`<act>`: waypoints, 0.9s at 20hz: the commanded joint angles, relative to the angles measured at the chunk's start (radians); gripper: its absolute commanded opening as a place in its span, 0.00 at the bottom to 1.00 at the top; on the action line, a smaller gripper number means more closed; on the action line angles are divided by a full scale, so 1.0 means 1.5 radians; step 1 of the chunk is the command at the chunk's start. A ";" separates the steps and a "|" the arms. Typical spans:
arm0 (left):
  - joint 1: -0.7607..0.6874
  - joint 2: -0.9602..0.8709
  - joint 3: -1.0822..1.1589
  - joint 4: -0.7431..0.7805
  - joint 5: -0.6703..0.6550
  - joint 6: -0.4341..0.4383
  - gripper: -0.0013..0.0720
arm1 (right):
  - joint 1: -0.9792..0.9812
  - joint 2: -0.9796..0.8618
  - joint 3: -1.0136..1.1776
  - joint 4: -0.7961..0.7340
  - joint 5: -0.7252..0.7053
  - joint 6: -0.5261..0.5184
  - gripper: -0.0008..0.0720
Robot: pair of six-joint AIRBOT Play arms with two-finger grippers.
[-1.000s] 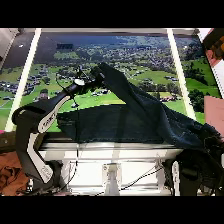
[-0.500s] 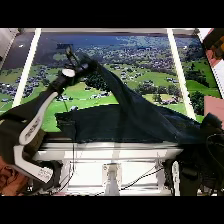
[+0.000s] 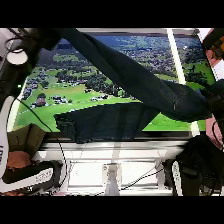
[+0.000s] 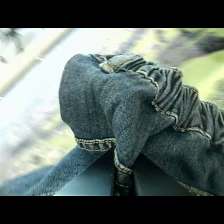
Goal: Fold the clothes and pants, and hang the long-sleeved shirts on hangers.
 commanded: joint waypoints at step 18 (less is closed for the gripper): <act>0.045 -0.051 0.000 0.051 -0.013 0.005 0.05 | 0.035 -0.521 0.304 0.084 -0.182 -0.108 0.09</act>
